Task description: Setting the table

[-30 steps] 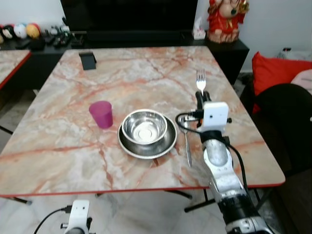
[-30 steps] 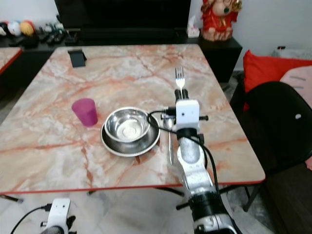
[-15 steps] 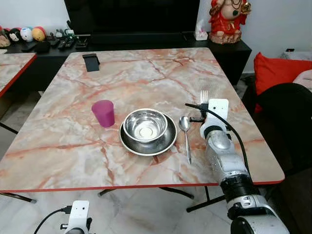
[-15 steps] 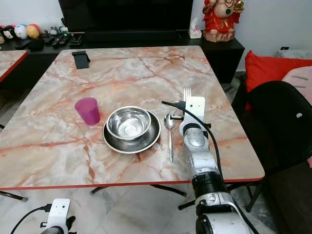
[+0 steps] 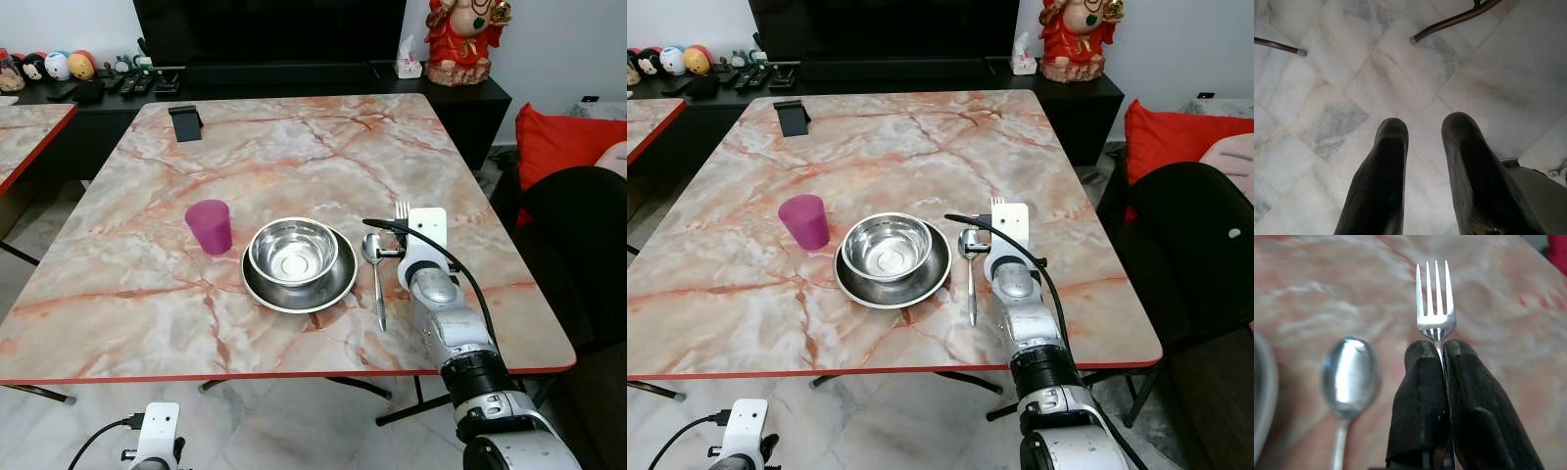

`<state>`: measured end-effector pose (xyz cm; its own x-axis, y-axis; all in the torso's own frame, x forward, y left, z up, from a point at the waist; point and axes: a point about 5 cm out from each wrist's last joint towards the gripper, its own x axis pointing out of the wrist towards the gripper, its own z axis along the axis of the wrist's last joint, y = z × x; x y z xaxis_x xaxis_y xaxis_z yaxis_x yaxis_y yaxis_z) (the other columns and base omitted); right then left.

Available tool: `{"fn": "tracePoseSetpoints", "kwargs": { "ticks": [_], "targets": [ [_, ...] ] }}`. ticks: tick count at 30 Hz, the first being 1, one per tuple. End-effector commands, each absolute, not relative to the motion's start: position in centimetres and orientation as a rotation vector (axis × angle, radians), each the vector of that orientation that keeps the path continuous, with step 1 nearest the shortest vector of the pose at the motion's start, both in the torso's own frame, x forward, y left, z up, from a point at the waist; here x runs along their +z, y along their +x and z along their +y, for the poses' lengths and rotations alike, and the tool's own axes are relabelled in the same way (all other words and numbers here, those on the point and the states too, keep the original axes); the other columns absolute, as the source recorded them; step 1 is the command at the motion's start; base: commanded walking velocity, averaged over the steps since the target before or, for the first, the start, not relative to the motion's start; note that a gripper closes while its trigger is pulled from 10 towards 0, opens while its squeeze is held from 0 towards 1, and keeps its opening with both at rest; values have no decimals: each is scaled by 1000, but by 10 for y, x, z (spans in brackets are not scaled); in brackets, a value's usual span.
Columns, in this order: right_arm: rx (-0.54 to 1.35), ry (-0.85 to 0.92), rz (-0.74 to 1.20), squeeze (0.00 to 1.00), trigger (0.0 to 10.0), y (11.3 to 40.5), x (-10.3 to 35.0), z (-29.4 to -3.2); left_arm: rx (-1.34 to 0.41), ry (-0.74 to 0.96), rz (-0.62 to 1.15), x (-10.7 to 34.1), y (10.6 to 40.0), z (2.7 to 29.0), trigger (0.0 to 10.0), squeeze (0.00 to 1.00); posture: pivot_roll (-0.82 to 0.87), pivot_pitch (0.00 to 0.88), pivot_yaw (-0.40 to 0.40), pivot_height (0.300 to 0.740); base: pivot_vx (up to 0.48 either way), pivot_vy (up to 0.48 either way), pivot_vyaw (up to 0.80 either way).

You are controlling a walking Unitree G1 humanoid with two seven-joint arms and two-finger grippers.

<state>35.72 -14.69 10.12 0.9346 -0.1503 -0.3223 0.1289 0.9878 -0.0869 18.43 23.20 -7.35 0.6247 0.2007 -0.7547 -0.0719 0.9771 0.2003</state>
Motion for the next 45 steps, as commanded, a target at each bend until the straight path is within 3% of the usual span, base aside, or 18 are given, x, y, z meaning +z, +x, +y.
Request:
{"fn": "tracePoseSetpoints", "kwargs": {
  "ticks": [1, 45],
  "targets": [
    [-162, -49, 355, 0, 10000, 356, 97, -149, 161, 153, 908, -75, 180, 235, 10000, 0, -50, 16, 36, 740, 0, 0, 0],
    [-79, -70, 349, 0, 10000, 353, 77, -138, 173, 155, 904, -75, 181, 235, 10000, 0, -35, 29, 36, 740, 0, 0, 0]
  ]
}}
